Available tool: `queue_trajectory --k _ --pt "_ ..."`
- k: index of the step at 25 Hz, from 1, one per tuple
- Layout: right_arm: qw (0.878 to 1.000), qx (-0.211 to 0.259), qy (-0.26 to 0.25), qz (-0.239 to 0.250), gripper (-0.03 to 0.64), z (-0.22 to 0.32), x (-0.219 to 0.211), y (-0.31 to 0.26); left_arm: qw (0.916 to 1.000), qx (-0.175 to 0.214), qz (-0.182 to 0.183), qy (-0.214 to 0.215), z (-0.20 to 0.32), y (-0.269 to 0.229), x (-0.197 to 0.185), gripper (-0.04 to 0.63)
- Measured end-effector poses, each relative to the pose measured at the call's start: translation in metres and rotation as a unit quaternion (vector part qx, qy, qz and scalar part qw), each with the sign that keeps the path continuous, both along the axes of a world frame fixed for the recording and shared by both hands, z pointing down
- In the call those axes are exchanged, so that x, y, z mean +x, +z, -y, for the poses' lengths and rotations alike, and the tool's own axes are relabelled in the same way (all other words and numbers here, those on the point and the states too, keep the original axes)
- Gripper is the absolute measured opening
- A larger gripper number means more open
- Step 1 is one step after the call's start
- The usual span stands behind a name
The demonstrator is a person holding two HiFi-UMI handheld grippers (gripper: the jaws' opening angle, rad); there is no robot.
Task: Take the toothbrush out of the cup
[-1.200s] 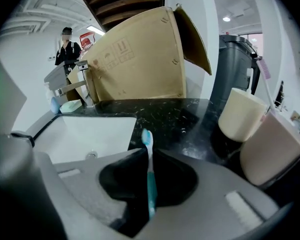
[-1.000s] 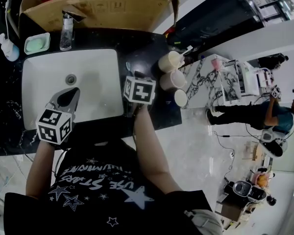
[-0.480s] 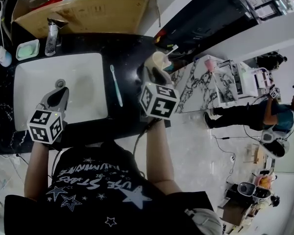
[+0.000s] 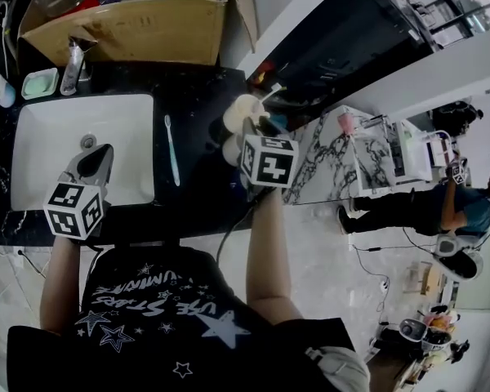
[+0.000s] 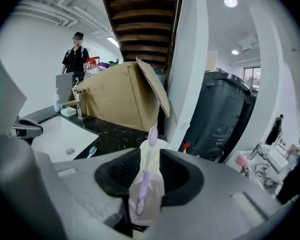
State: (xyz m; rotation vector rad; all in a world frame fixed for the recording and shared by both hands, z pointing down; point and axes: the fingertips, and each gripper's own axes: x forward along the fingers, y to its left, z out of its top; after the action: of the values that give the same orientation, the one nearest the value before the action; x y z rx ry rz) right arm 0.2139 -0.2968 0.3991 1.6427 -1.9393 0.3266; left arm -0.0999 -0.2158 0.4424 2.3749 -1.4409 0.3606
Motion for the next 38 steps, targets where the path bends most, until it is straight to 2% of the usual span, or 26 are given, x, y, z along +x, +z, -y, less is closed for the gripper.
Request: queue_trajectory --k 7,11,16,26,30,38 --pt "0.998 -0.032 -0.059 -0.001 0.122 0.014 -0.001 0.017 0.9998 0.000 0.005 -0.021 -0.001 0.000 0.021 0.009" --pt "0.995 -0.049 -0.088 0.005 0.079 0.016 -0.007 0.023 0.9996 0.000 0.006 -0.029 -0.002 0.001 0.028 0.009" --pt "0.994 -0.045 -0.095 0.019 0.029 0.015 -0.008 0.018 0.9994 -0.001 0.006 -0.035 -0.005 0.000 0.031 0.009" --pt "0.997 0.005 -0.080 0.018 0.028 0.008 -0.005 -0.019 0.9997 0.003 0.003 -0.023 -0.006 -0.002 0.021 0.009" --pt "0.994 0.035 -0.086 0.054 0.028 0.001 -0.014 -0.049 0.9999 0.005 0.002 -0.013 -0.007 -0.005 0.016 0.009" --pt "0.986 0.090 -0.106 0.090 0.028 -0.016 -0.045 -0.097 0.9999 0.005 -0.002 0.010 -0.011 -0.005 0.007 0.009"
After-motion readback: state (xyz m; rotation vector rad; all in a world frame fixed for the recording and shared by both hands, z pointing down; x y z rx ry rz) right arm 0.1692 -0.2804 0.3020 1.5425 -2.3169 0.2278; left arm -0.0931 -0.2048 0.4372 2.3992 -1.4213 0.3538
